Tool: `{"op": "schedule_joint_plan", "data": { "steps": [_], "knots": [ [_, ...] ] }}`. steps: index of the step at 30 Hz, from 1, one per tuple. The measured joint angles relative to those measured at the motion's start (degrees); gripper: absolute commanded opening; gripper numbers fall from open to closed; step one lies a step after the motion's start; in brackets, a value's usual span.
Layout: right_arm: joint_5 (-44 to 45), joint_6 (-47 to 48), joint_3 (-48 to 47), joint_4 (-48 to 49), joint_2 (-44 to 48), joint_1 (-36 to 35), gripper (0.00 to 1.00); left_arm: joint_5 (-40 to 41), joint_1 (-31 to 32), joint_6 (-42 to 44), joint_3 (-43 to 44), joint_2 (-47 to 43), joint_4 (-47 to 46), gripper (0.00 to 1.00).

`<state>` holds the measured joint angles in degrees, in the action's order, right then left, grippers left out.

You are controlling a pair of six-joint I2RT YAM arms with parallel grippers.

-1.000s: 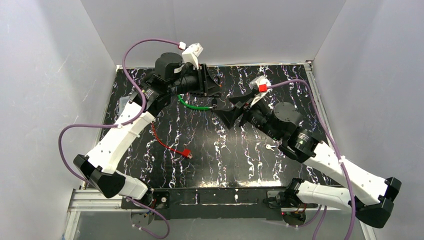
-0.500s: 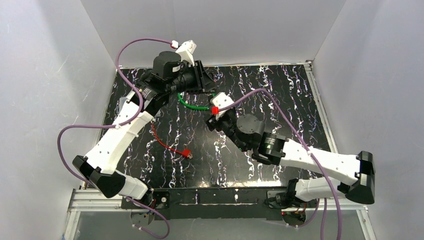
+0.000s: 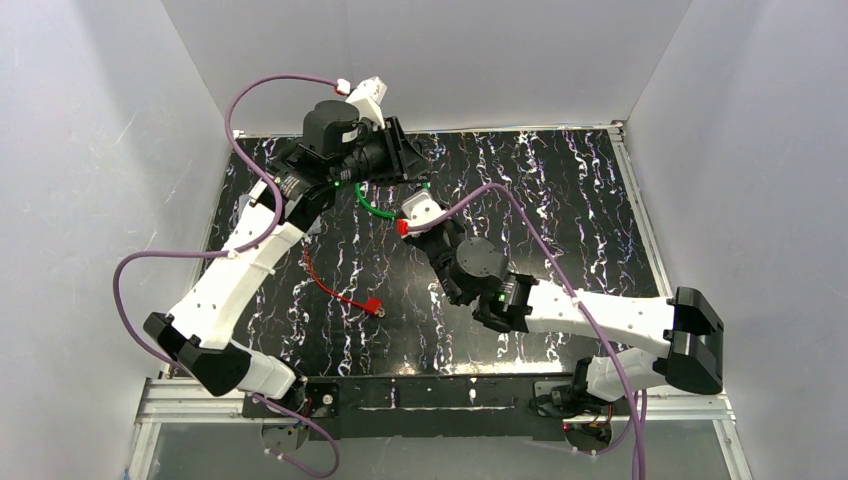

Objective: Unlock with the key
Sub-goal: Unlock the lock.

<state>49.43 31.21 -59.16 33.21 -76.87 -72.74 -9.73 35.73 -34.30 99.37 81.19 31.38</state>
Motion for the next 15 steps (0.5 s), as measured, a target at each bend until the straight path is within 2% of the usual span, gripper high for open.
{"op": "schedule_joint_plan", "data": {
  "steps": [6, 11, 15],
  "knots": [
    [2.05, 2.37, -0.02, 5.56, -1.16, -2.01, 0.41, 1.92, 0.04, 0.04, -0.07, -0.01, 0.5, 0.0],
    [2.59, 2.69, -0.04, 6.86, -2.32, -2.75, 0.31, 2.84, 0.04, 0.1, -0.17, -0.01, 0.63, 0.0],
    [3.09, 2.22, -0.09, 7.64, -2.35, -2.69, 0.27, 2.89, 0.04, 0.16, -0.32, -0.01, 0.81, 0.0]
  ]
}}
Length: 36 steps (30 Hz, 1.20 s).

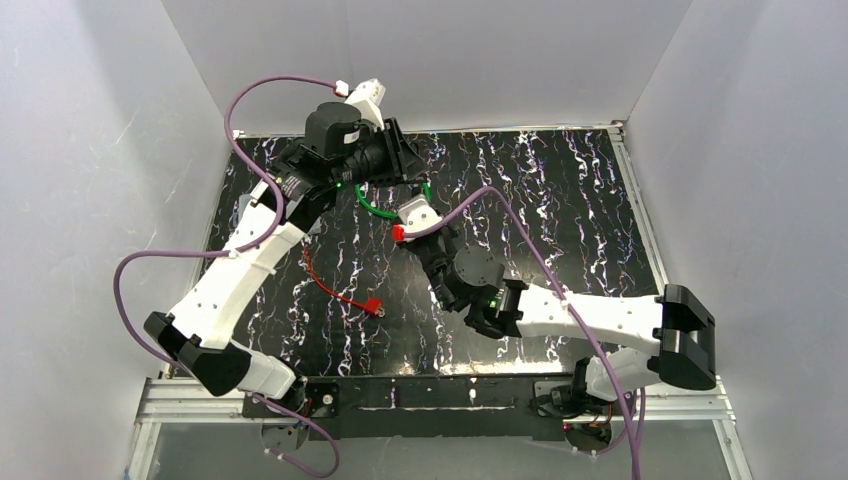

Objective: Unlock with the key
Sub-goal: Unlock the lock, then place the lock at the center of the board.

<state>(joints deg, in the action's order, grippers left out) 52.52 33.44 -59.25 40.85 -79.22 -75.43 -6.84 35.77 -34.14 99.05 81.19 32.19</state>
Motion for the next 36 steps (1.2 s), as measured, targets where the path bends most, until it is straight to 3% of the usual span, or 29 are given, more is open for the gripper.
{"op": "schedule_joint_plan", "data": {
  "steps": [3, 5, 12, 19, 21, 26, 27, 36],
  "knots": [
    [0.42, -0.48, -0.24, 0.1, 0.0, 0.23, 0.17, -0.13, 0.0, -0.11, -0.15, 0.0, -0.01, 0.0],
    [0.49, -0.69, -0.32, 0.08, 0.0, 0.36, 0.01, -0.34, 0.0, -0.26, -0.34, -0.03, -0.12, 0.0],
    [-1.13, -10.75, -0.27, -5.28, 2.28, 2.67, 0.01, -0.49, -0.28, -1.17, -2.52, -0.46, -3.12, 0.0],
    [-11.74, -29.27, 1.5, -15.83, 11.14, 8.17, 0.02, -3.33, 0.11, -2.19, -3.18, -0.59, -7.36, 0.0],
    [-13.76, -32.05, 1.73, -17.19, 12.25, 8.91, 0.06, -3.99, 0.19, -2.23, -3.5, -0.8, -7.53, 0.0],
    [-15.87, -34.59, 1.73, -18.69, 12.44, 9.49, 0.56, -4.38, 0.1, -2.14, -4.07, -1.13, -7.25, 0.0],
    [-16.31, -35.22, 1.75, -19.02, 12.51, 9.61, 0.62, -4.41, 0.09, -2.06, -4.18, -1.16, -7.26, 0.0],
    [-19.36, -41.1, 4.15, -27.12, 24.4, 10.88, 0.69, -12.36, 0.09, -0.11, -8.33, -3.67, -9.02, 0.0]
  ]
}}
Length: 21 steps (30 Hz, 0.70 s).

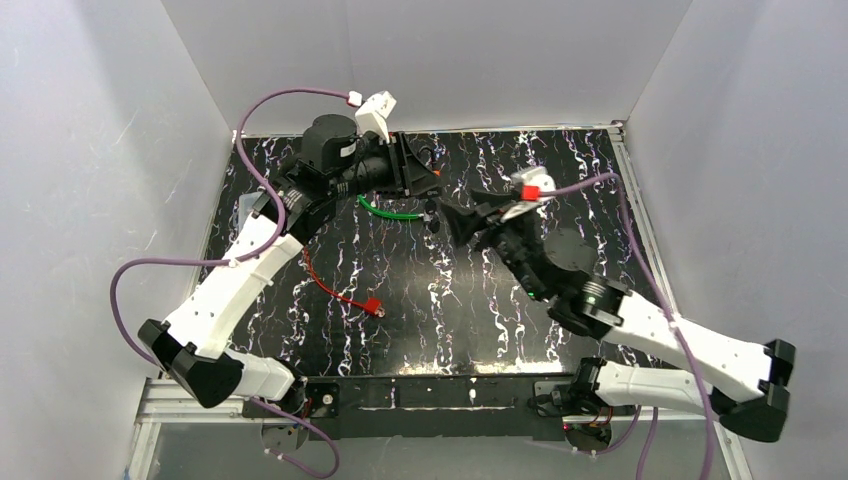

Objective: Unlock with the key
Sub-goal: Place the lock at the center of the board.

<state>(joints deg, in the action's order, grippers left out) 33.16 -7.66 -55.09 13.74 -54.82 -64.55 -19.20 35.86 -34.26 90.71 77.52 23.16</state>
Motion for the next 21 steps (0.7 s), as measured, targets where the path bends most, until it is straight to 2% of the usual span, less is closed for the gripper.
{"op": "schedule_joint_plan", "data": {
  "steps": [6, 10, 16, 21],
  "knots": [
    [-2.83, -3.86, 3.05, -5.27, 13.27, 0.04, 0.65, -12.46, -0.11, 2.48, -4.42, -1.44, -6.62, 0.0],
    [-5.6, -5.54, 1.22, -8.78, 16.87, 0.46, 0.65, -21.56, -0.11, 4.03, -6.58, -1.74, -10.25, 0.0],
    [-10.99, -6.02, -13.48, -20.13, 8.51, 3.0, 0.62, -31.03, 0.07, 6.38, -8.28, -2.59, -11.95, 0.0],
    [-17.56, -6.84, -17.9, -25.4, 3.57, 6.5, 0.62, -35.67, 0.16, 7.54, -8.39, -3.25, -12.91, 0.0]
  ]
}}
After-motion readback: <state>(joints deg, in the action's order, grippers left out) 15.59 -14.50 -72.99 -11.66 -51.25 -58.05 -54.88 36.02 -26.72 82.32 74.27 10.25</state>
